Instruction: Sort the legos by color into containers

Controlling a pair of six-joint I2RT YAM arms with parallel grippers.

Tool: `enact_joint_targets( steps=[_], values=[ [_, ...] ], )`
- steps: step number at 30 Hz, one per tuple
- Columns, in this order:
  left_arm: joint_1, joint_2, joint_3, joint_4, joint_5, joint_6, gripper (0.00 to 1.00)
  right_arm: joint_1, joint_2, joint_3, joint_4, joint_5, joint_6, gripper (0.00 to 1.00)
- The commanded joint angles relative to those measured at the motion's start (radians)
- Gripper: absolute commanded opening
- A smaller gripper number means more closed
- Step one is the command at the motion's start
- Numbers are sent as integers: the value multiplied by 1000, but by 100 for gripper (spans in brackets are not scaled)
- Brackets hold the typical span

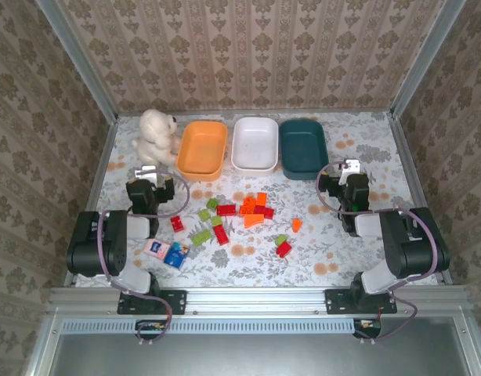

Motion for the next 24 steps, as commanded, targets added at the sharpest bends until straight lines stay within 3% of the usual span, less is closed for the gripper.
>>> enact_joint_targets(
  steps=[1, 24],
  values=[
    [2, -7, 18, 22, 12, 11, 100, -4, 1, 9, 2, 12, -11, 100],
    [-14, -51, 2, 32, -11, 33, 100, 1, -48, 5, -12, 47, -7, 100]
  ],
)
